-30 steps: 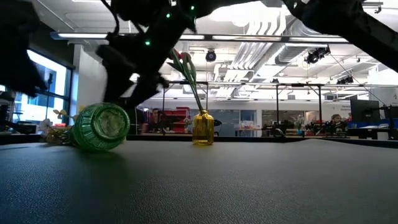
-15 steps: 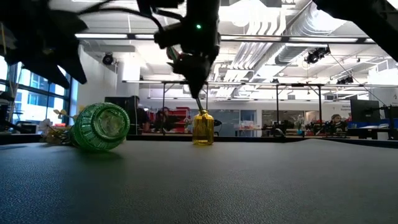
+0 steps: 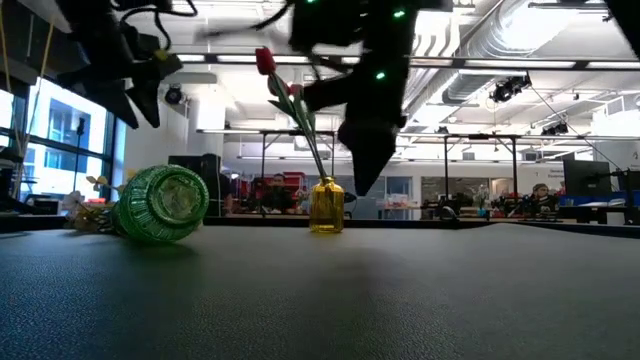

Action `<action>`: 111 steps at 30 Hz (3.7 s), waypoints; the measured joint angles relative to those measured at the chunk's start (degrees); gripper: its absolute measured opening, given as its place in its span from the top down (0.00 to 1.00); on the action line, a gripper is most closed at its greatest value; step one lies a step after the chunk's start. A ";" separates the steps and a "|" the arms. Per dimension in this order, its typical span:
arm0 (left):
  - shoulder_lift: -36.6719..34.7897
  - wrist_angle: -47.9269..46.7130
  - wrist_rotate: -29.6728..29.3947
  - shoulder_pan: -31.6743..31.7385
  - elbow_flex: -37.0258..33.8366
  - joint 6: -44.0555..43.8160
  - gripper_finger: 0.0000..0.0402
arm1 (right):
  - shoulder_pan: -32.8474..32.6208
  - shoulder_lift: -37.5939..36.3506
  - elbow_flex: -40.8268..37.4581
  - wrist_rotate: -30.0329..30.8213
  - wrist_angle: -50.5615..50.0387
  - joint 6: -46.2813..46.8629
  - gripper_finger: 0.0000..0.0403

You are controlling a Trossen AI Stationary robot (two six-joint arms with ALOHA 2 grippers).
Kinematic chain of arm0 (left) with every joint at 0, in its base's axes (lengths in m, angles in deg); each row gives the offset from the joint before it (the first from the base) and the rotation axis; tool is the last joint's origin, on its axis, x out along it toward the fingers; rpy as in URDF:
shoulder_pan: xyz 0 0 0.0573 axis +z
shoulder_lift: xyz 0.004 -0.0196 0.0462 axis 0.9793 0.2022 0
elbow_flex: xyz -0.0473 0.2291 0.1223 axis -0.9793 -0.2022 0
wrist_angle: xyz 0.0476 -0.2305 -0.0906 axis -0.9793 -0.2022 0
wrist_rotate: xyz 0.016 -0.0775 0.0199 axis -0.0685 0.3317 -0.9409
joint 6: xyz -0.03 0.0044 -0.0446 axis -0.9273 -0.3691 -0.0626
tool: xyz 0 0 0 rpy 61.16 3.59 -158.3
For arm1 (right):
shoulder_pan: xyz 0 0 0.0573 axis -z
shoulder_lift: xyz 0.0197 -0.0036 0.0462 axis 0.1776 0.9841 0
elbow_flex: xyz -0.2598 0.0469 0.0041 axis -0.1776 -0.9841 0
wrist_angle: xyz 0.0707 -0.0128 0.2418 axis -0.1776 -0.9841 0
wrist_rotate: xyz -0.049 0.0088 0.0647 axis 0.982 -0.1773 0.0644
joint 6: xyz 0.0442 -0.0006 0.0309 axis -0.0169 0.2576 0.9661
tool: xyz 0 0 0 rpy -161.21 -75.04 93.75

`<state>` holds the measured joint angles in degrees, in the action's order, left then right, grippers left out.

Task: Sort flowers into vase by color
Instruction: Adjust the green vase

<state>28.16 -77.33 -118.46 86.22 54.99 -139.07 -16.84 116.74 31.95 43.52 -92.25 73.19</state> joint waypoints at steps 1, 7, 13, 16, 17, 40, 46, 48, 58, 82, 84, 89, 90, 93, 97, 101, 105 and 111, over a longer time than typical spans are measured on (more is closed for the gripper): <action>0.02 1.23 0.51 2.48 0.27 2.58 0.58 | -0.08 -2.55 -3.66 -1.72 5.42 -1.24 0.35; 2.76 10.16 7.41 18.01 0.36 17.11 0.71 | -0.71 -13.23 -20.55 -14.97 37.88 -4.50 0.36; 7.77 8.40 6.02 31.52 0.36 21.56 0.85 | -3.56 -14.84 -25.67 -18.52 54.76 -4.51 0.36; 11.49 10.30 7.91 36.47 0.36 24.78 0.90 | -4.82 -14.70 -25.89 -18.50 59.52 -4.99 0.36; 13.04 10.82 8.92 37.97 0.36 26.04 0.91 | -5.12 -14.66 -25.89 -18.46 60.47 -5.12 0.36; 32.31 25.57 19.92 38.04 -4.89 37.70 1.00 | -7.64 -10.49 -25.89 -26.05 63.62 -9.04 0.36; 29.84 22.20 24.46 35.00 -4.86 40.57 1.00 | -7.65 -6.28 -25.84 -29.83 66.90 -12.38 0.36; 28.66 20.70 25.31 33.94 -4.86 40.56 1.00 | -7.63 -4.56 -25.84 -30.26 69.74 -12.42 0.36; 26.39 18.83 30.39 28.53 -4.86 40.26 1.00 | -6.78 -1.35 -25.84 -27.69 74.67 -11.49 0.36; -4.75 -4.71 29.14 12.90 4.82 16.42 1.00 | -8.09 -7.53 -25.84 1.98 56.04 -1.57 0.36; -5.45 -3.24 29.08 6.95 6.28 10.95 1.00 | -8.00 -7.58 -25.84 3.69 55.86 -2.41 0.36; -1.13 3.01 27.13 -10.16 6.54 -4.19 1.00 | -8.02 -7.58 -25.84 3.82 55.92 -3.42 0.36; 0.48 4.21 27.04 -13.31 6.50 -6.95 1.00 | -8.06 -7.56 -25.84 3.81 55.66 -3.46 0.36; 4.85 5.72 26.01 -22.79 6.48 -16.72 1.00 | -8.13 -7.50 -25.84 3.24 55.66 -5.34 0.36; 10.59 5.79 22.09 -33.21 6.44 -32.64 1.00 | -8.13 -7.50 -25.84 2.48 55.99 -7.84 0.36; 15.18 6.51 16.85 -39.21 6.44 -49.09 1.00 | -8.14 -7.47 -25.84 2.47 58.33 -11.02 0.36; 18.96 5.33 17.33 -39.69 6.44 -56.59 0.97 | -8.17 -7.47 -25.84 2.45 61.09 -14.00 0.36; 19.40 2.10 20.87 -36.43 6.41 -54.77 0.85 | -8.17 -7.47 -25.84 1.97 63.50 -16.72 0.36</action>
<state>47.56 -75.24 -97.59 49.79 61.41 -193.83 -25.02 109.27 6.11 45.49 -28.75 56.47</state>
